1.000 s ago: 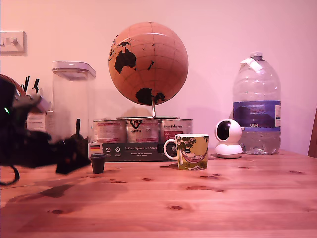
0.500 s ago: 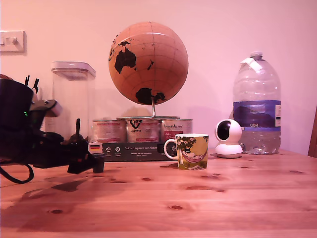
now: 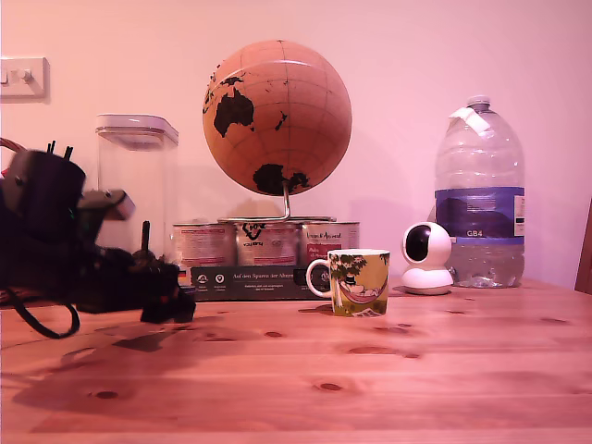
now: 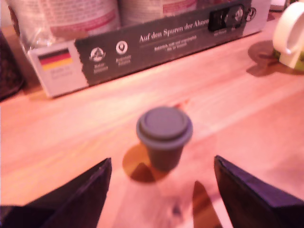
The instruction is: Pick up the coffee capsules from the table one by one and drop them inside the nearest coffee cup
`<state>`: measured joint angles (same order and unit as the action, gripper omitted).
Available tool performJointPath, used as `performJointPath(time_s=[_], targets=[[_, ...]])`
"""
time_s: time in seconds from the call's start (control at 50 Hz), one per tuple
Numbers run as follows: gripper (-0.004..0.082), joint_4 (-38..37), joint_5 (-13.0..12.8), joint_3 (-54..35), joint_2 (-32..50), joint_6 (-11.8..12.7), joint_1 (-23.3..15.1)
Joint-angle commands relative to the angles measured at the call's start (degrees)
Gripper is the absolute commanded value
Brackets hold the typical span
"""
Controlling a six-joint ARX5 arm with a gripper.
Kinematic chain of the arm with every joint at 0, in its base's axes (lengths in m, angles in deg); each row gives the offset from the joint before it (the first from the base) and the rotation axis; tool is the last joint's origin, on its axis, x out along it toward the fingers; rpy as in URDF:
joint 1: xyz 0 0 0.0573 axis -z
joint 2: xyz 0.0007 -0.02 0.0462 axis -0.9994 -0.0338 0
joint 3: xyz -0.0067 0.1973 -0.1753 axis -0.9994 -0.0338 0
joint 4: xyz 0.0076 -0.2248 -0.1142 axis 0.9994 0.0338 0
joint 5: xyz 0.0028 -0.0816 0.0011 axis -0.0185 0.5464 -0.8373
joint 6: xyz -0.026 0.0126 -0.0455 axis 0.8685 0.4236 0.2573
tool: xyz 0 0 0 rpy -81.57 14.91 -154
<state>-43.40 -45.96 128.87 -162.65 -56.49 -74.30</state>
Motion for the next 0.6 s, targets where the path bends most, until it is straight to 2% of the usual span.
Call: performJointPath(time_s=[0.0, 0.32, 0.58], targets=[[0.0619, 0.8, 0.0, 1.0, -1.4, -0.5, 0.5], [0.0619, 5.1, -0.7, 4.2, -2.4, -1.2, 1.0], [0.0619, 5.0, -0.9, 4.2, -2.4, -1.2, 1.0]])
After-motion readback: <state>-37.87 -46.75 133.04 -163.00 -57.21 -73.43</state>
